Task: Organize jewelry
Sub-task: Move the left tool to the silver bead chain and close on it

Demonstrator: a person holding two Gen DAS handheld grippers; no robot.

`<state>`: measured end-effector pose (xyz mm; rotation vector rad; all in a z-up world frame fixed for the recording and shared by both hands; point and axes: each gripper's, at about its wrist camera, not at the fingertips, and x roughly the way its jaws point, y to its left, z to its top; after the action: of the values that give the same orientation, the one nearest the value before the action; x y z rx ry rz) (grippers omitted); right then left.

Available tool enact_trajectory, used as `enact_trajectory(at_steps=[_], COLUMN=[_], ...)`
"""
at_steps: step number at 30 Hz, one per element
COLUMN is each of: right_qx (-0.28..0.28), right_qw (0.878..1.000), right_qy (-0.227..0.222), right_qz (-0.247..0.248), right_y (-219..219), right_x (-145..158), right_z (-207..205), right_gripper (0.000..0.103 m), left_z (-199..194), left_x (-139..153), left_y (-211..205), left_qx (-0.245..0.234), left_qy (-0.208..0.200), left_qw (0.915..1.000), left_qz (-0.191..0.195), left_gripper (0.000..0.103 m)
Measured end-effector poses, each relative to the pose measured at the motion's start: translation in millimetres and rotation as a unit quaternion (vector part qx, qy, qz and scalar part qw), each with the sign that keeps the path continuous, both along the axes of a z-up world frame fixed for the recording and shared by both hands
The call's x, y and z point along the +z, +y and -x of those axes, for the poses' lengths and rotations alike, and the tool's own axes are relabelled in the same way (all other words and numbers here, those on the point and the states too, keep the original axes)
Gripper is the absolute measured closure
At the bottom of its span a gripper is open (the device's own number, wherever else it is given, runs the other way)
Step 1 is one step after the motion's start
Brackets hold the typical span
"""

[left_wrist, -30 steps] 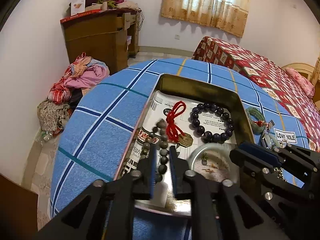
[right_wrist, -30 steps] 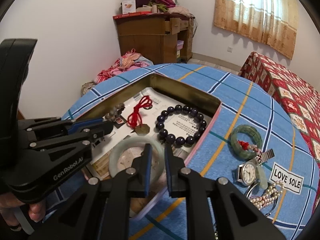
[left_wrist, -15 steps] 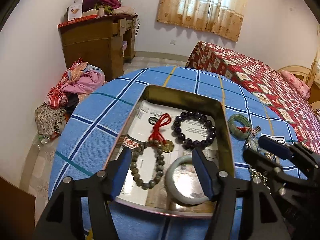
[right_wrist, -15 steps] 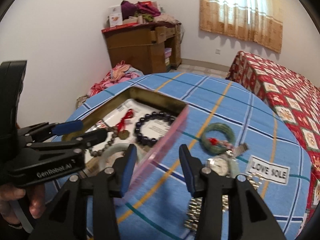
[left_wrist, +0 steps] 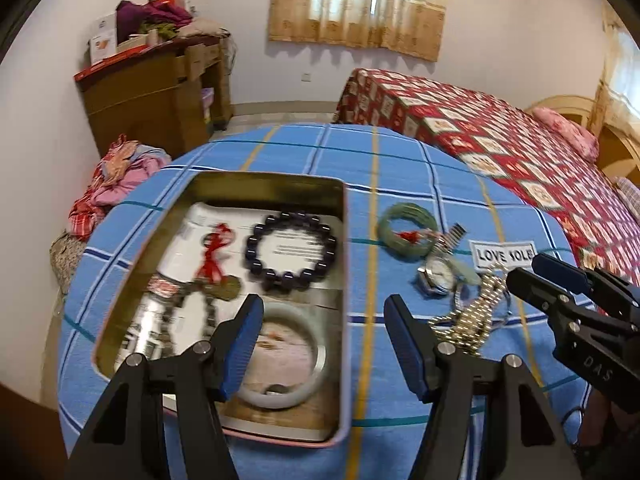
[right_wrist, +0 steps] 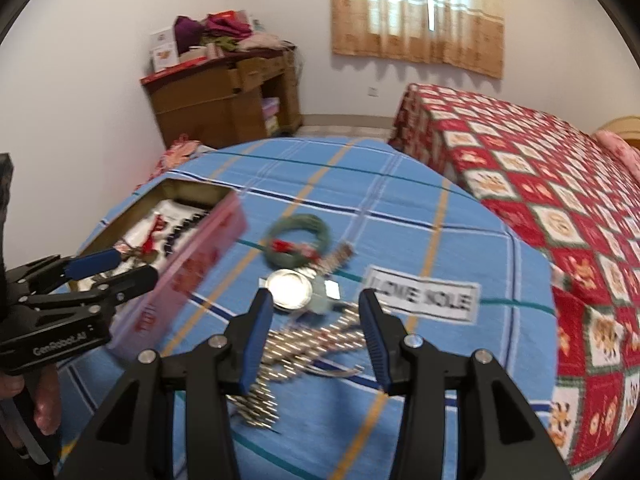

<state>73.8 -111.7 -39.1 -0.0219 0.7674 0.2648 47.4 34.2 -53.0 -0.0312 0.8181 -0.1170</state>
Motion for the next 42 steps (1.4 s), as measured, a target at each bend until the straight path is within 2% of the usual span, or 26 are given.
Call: enact_trajectory(at_steps=[8,12,17,20,22,28,33,34,36,37,39,41,42], right_qx=[-0.035,-0.038,-0.039,-0.043,-0.047,-0.047,-0.049,-0.049,-0.05,-0.05,-0.049,-0.05,-0.051], right_qw=[0.999,0.999,0.999,0.999,0.999,0.999,0.999,0.999,0.998,0.998,0.998,0.998,0.998], right_qy=[0.017,0.021,0.022,0.022,0.023,0.021,0.024,0.024,0.024,0.024,0.024,0.025,0.026], right_qz=[0.002,0.002,0.003,0.002,-0.001,-0.001,-0.002,0.0,-0.001,0.0,0.0,0.0,-0.001], right_y=[-28,-32,-37,-41,-44,-44,-43,-43,-42,-42,-42,-42,-43], right_x=[-15,-20,-22,-24,-24,-23,-25,-26,-26,-26,-26,-26,-27], right_z=[4,8,16,18,18,20,22,22,22,22,22,22,22], right_gripper=[0.056,0.056,0.056,0.056,0.056,0.056,0.056,0.056,0.056,0.056,0.056,0.056,0.056], left_z=[3,5,14,22,22,14,11,11,12,12,13,17,19], left_x=[-5,-7,3,10,5,-23,-31,-32,-35,-38,-40,-37,-33], left_y=[-35,-45,-49,-61,-72,-90,-91,-90,-88,-87,-86,-83,-80], left_qx=[-0.031,-0.02,-0.009,-0.029,-0.05,-0.073,-0.072,-0.074,-0.078,-0.083,-0.092,-0.098,-0.099], left_qy=[0.0,-0.006,-0.039,-0.052,-0.038,0.021,0.036,0.039,0.047,0.053,0.059,0.052,0.044], left_qw=[0.9994,0.9989,0.9976,0.997,0.997,0.9966,0.9965,0.9964,0.9958,0.9951,0.994,0.9936,0.9938], left_qz=[-0.018,-0.043,-0.057,-0.05,-0.045,-0.03,-0.022,-0.016,-0.008,0.0,0.009,0.018,0.025], left_gripper=[0.04,0.04,0.04,0.04,0.04,0.04,0.04,0.042,0.058,0.062,0.083,0.093,0.094])
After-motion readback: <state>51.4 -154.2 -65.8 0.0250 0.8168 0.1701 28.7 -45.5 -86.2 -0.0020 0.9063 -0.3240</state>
